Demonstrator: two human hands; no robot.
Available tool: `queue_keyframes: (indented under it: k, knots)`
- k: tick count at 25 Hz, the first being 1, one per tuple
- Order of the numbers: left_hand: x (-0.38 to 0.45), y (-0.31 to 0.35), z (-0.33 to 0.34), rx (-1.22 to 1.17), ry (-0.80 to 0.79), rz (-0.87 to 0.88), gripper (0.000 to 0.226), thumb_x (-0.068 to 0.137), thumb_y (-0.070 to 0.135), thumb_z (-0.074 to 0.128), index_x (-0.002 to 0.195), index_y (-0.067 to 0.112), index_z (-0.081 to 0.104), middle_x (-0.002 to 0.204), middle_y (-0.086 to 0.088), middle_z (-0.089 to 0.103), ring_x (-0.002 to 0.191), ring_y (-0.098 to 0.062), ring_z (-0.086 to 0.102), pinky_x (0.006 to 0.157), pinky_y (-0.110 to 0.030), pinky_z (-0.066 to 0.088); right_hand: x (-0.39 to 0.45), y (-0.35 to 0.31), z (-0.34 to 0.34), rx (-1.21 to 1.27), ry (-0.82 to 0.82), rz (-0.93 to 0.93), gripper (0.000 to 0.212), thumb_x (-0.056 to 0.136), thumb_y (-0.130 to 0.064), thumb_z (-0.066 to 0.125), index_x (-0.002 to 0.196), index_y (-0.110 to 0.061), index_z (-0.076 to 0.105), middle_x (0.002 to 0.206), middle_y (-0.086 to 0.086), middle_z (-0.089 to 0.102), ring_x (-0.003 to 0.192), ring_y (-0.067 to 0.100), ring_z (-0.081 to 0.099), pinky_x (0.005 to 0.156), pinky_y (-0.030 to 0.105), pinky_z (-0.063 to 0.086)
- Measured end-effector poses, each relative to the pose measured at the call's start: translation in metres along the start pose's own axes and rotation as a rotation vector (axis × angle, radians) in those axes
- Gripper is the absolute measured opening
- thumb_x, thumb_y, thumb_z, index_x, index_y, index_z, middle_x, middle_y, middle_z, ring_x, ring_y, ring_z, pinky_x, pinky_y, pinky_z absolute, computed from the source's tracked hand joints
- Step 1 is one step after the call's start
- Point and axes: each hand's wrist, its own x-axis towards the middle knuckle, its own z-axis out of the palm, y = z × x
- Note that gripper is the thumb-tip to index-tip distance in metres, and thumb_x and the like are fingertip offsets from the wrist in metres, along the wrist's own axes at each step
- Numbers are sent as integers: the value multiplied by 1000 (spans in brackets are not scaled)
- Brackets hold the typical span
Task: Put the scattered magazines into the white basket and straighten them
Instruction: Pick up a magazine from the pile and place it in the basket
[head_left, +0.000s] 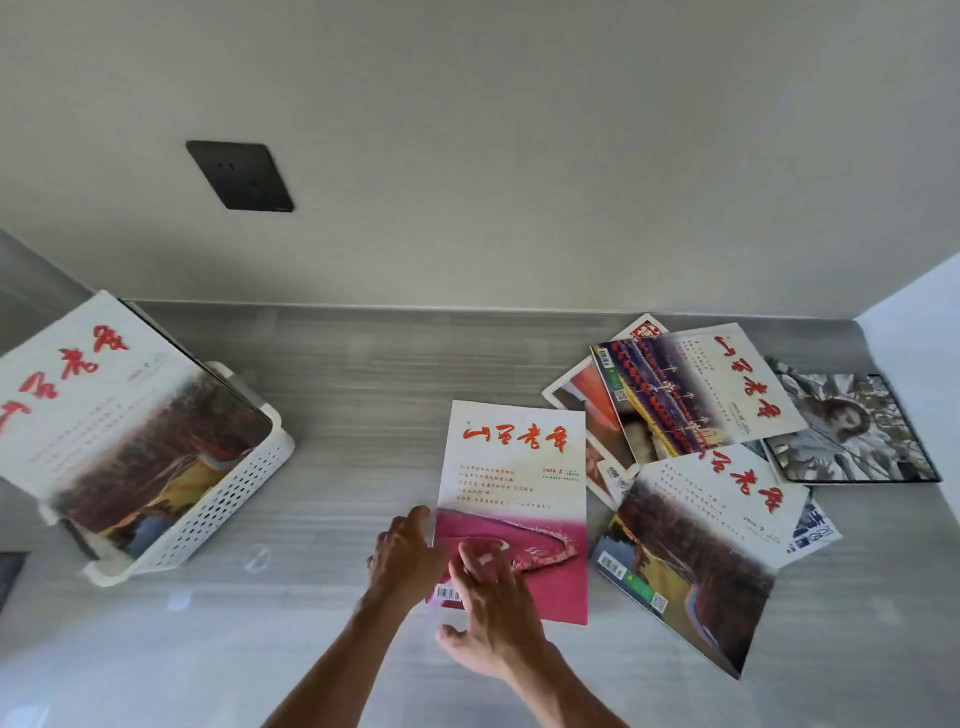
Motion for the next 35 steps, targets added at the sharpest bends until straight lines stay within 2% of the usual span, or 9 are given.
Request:
queue_keyframes:
  k: [3,5,9,13,18,25,29,32,35]
  knots:
    - [-8,-23,-1,-123,2,13,44,83,53,59,119,28,59,125,1,65,108,-20,62,91,-36,52,1,6,-14,255,1,-79,61,86,-45,52,145,-32,39,159,-12,25,143,17,31,113,32,34]
    - [-11,-23,3,-232,-35,46,43,73,62,65,107,34,66,110,10,71,98,-11,66,86,-38,57,0,26,-28,354,256,50,48,88,-35,57,135,-30,49,153,-13,35,120,9,53,95,22,48]
    - [1,-21,8,-377,57,-81,52,68,44,70,114,27,54,96,10,66,86,-15,65,71,-28,58,1,59,-41,183,388,433,54,84,-34,63,132,-18,44,146,5,37,126,27,42,92,38,52]
    - [15,-20,-3,-555,22,-22,21,89,9,54,107,19,59,101,-5,73,55,-2,58,42,-17,41,13,47,-41,414,261,378,49,83,-23,66,130,-17,53,142,3,37,115,16,50,77,17,49]
    - [1,-36,-65,-561,186,316,28,89,6,47,100,22,67,65,-8,59,52,-9,43,50,-28,30,43,-3,-73,937,248,367,36,78,-20,76,107,-28,57,112,-4,64,88,11,63,60,23,46]
    - [-31,-119,-195,-834,524,325,15,85,9,65,96,13,74,91,-11,74,80,-29,68,72,-49,55,101,-139,-153,1057,182,10,11,89,-3,59,90,-9,68,56,-3,57,42,6,46,39,19,32]
    - [-32,-154,-261,-951,809,129,57,82,-9,61,85,47,72,87,21,76,84,-12,73,70,-29,60,127,-235,-185,983,251,-291,18,97,-11,52,92,-24,64,76,-13,73,62,4,65,52,21,51]
    - [-26,-172,-283,-956,905,67,46,88,-5,54,96,38,68,98,23,73,81,8,68,64,-13,56,149,-282,-194,855,311,-378,12,99,-20,51,93,-27,59,97,-5,72,79,13,71,64,32,56]
    - [-15,-188,-282,-778,908,-114,32,91,2,50,112,21,65,111,4,71,72,-2,65,62,-30,59,171,-297,-181,773,312,-360,12,99,-21,49,93,-26,58,101,-3,71,79,9,70,61,28,56]
